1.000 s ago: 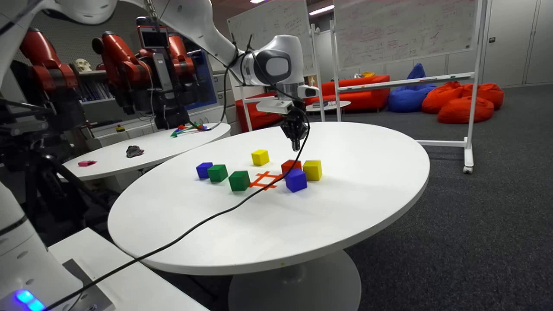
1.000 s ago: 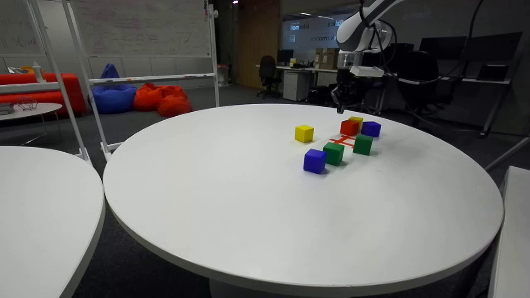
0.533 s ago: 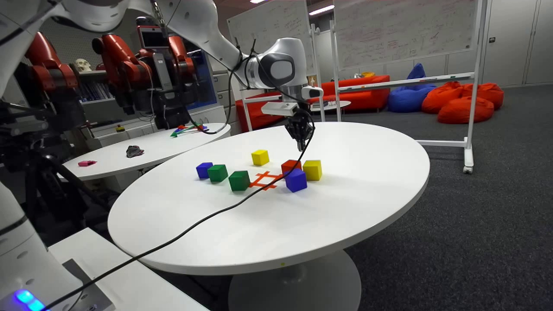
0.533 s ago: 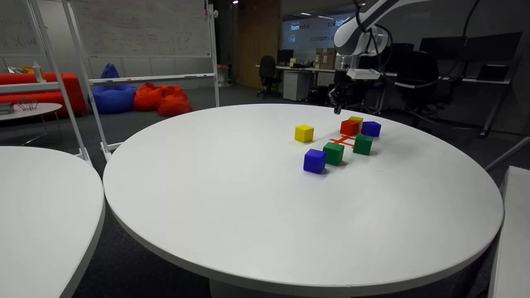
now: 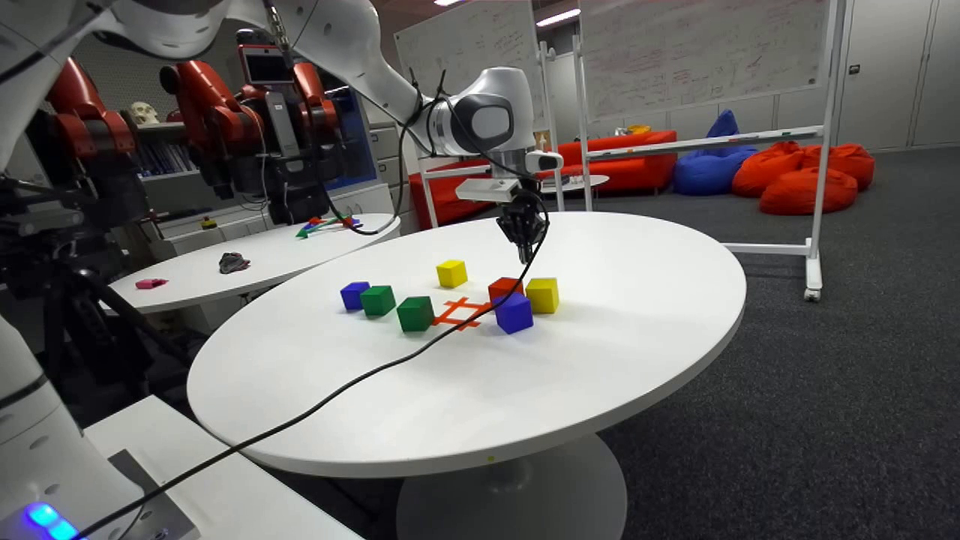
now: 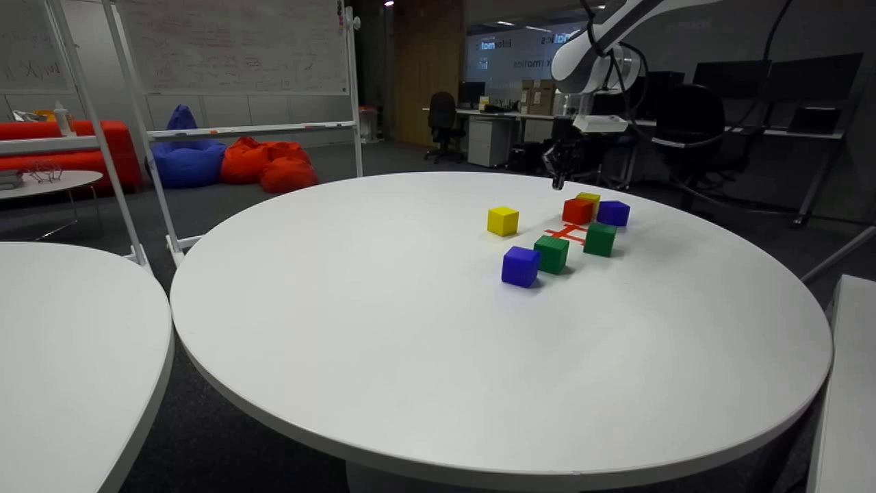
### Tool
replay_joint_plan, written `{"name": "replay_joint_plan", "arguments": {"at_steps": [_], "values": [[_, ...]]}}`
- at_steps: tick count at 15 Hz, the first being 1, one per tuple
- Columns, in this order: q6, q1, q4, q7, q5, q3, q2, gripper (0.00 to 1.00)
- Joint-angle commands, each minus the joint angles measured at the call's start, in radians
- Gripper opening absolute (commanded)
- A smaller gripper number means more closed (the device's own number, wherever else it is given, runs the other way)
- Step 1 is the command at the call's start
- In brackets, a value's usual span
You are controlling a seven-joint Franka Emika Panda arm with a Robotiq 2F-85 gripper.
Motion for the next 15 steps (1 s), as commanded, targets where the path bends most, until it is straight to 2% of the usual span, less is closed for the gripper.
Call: {"name": "replay_joint_plan", "arguments": {"at_steps": [1,15], "values": [[-0.002,-0.013,0.004,0.006,-0.012,0.014,0.001,0.01],[-0.036,-0.016,0.018,0.021,-0.018,0.003,0.02,0.0]]}}
